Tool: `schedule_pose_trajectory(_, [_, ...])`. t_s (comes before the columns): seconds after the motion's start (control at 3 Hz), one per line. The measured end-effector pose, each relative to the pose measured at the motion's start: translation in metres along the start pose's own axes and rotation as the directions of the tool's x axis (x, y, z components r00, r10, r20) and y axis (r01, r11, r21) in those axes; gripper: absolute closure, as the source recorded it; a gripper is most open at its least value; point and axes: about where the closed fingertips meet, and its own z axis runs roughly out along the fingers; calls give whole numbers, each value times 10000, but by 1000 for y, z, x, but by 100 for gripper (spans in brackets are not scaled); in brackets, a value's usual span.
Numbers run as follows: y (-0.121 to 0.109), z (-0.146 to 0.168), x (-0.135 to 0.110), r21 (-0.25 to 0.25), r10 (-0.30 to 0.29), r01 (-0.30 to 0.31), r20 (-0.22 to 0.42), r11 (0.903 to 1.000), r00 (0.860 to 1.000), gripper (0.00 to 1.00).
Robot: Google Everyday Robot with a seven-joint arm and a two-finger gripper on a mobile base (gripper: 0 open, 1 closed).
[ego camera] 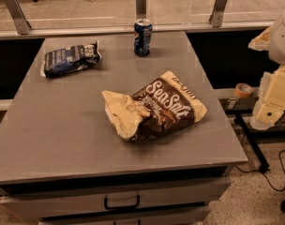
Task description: Move brown chip bag near blue chip bag
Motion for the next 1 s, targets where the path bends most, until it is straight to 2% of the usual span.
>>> schedule_pose_trajectory(0.33, [0,0,0,2,0,0,1,10000,10000,0])
schedule_pose_trajectory(0.67, [-1,2,-7,21,601,-604,652,9982,9961,0])
schedule_pose_trajectory(1.0, [9,23,-32,-239,1072,-1045,2158,9942,9705,0])
